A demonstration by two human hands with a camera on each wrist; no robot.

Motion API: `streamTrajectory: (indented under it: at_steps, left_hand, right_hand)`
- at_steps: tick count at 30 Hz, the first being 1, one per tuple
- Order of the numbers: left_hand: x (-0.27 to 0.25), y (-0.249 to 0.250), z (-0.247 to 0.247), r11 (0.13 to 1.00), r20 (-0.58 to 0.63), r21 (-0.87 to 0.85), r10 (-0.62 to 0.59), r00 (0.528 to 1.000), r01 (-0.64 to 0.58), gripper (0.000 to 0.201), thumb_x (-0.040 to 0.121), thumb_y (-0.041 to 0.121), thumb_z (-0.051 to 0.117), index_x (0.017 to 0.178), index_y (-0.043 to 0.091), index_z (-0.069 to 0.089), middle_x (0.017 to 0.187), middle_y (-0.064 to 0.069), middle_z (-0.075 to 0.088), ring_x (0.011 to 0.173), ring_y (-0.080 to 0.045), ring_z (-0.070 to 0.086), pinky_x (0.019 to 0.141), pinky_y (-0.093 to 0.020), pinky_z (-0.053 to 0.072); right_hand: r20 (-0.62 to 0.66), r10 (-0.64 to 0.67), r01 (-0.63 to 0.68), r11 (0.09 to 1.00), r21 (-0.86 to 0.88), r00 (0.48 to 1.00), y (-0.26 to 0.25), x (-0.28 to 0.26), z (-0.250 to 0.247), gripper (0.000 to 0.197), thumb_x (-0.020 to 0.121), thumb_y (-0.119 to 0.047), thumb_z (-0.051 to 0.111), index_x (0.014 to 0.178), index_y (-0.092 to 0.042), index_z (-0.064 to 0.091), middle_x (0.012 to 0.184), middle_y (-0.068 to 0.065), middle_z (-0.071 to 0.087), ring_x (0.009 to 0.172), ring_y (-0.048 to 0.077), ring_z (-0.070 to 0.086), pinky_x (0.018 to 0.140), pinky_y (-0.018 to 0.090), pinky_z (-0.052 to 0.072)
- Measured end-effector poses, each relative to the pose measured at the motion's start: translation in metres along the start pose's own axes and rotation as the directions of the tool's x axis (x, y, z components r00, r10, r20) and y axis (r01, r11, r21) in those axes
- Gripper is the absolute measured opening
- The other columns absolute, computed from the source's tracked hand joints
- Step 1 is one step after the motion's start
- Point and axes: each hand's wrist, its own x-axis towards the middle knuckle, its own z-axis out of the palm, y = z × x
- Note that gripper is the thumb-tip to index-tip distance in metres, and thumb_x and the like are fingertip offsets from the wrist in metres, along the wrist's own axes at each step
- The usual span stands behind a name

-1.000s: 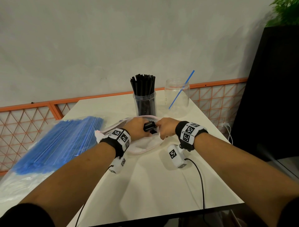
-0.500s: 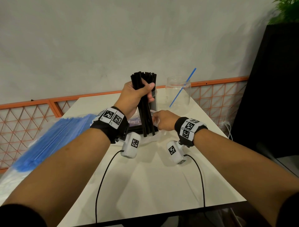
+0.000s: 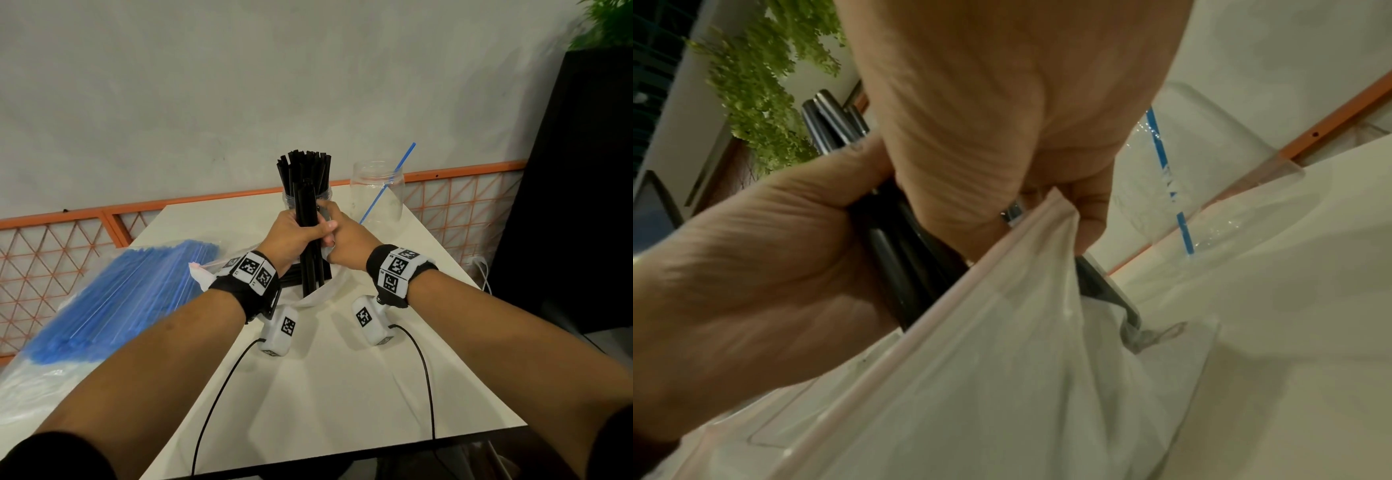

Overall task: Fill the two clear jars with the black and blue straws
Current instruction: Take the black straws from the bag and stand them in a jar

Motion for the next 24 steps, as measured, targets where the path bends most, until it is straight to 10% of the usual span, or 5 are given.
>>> streamTrajectory:
  at_steps: [7, 14, 21, 24]
  left_hand:
    - [0.0, -0.009, -0.001, 0.999, 0.014, 0.023, -0.045, 0.999, 0.044, 0.014, 0.09, 0.008, 0.07, 0.084, -0.004, 0.064, 0.075, -0.017, 0.065, 0.072, -0.024, 0.064, 0.082, -0.041, 0.059]
    - [0.008, 0.017, -0.008, 0.999, 0.012, 0.002, 0.047, 0.999, -0.047, 0.023, 0.094, 0.014, 0.066, 0.077, -0.002, 0.065, 0.072, -0.016, 0.065, 0.071, -0.026, 0.065, 0.079, -0.04, 0.059]
    - [0.039, 0.077, -0.03, 0.98, -0.032, -0.044, 0.195, 0.98, -0.197, 0.021, 0.096, 0.013, 0.063, 0.075, 0.011, 0.061, 0.066, -0.007, 0.066, 0.065, -0.023, 0.067, 0.072, -0.035, 0.058]
    - [0.054, 0.09, -0.035, 0.969, -0.066, -0.034, 0.24, 0.968, -0.243, 0.02, 0.096, 0.014, 0.063, 0.077, 0.01, 0.059, 0.067, -0.007, 0.065, 0.066, -0.024, 0.067, 0.074, -0.034, 0.057]
  right_hand:
    - [-0.01, 0.009, -0.009, 0.999, -0.046, 1.0, 0.004, 0.007, 0.001, 0.104, 0.08, -0.003, 0.062, 0.154, -0.028, -0.006, 0.08, 0.005, 0.054, 0.07, 0.021, 0.059, 0.067, 0.035, 0.052]
    - [0.031, -0.027, 0.03, 0.995, -0.091, 0.999, 0.001, 0.01, -0.005, 0.105, 0.078, -0.004, 0.065, 0.154, -0.021, -0.005, 0.121, 0.014, 0.061, 0.099, 0.027, 0.062, 0.083, 0.039, 0.053]
    - [0.001, 0.013, -0.013, 0.987, -0.163, 1.0, 0.005, 0.025, -0.005, 0.101, 0.077, -0.004, 0.065, 0.154, -0.029, 0.005, 0.083, 0.007, 0.053, 0.079, 0.027, 0.058, 0.067, 0.032, 0.045]
    - [-0.033, 0.017, -0.022, 0.986, -0.166, 0.999, 0.005, 0.03, -0.004, 0.097, 0.077, -0.003, 0.066, 0.153, -0.028, 0.011, 0.1, 0.014, 0.058, 0.086, 0.03, 0.06, 0.072, 0.035, 0.049]
